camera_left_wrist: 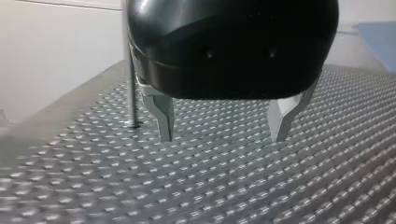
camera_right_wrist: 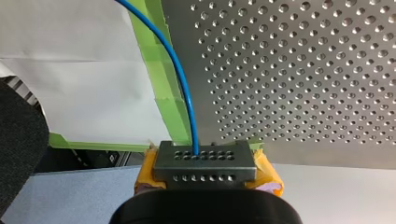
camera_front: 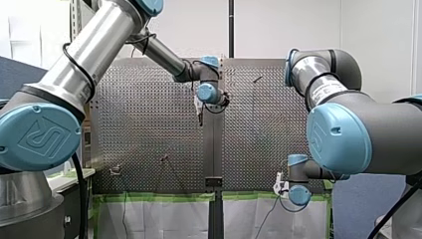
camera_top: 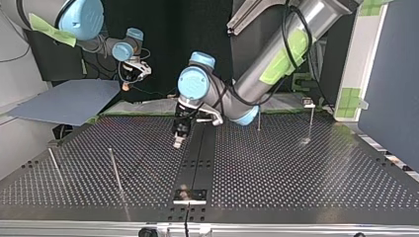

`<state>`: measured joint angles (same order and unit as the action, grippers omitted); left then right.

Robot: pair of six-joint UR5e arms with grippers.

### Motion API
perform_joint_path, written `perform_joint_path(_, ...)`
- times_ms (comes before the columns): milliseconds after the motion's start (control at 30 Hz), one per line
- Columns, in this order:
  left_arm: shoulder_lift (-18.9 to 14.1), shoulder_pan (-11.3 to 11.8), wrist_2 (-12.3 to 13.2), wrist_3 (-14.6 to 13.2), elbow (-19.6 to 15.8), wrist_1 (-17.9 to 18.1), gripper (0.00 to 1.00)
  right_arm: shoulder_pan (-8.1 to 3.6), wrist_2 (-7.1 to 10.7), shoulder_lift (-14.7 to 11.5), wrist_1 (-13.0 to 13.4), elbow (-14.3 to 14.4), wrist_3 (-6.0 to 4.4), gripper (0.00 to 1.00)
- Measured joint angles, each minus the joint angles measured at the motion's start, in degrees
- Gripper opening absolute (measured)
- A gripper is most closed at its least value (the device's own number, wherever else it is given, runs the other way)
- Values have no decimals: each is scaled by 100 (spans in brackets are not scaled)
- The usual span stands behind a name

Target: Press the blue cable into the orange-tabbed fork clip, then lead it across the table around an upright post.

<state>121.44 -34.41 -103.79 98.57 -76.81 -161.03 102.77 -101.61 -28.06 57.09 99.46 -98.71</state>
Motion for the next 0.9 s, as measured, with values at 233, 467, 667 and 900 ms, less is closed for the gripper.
perform_joint_path(233,-382,20,-223,-55,-114,-87,100,2,0,-11,-55,0,-9,0)
perform_joint_path(467,-713,-49,-503,-314,-48,-395,100,14,-6,-10,-69,0,-11,0)
perform_joint_path(667,-1020,-188,-492,-516,209,-702,100,17,-23,-6,-96,0,-18,0)
perform_joint_path(900,-1365,-383,-169,-515,583,-1079,100,17,-19,-5,-103,0,-18,0)
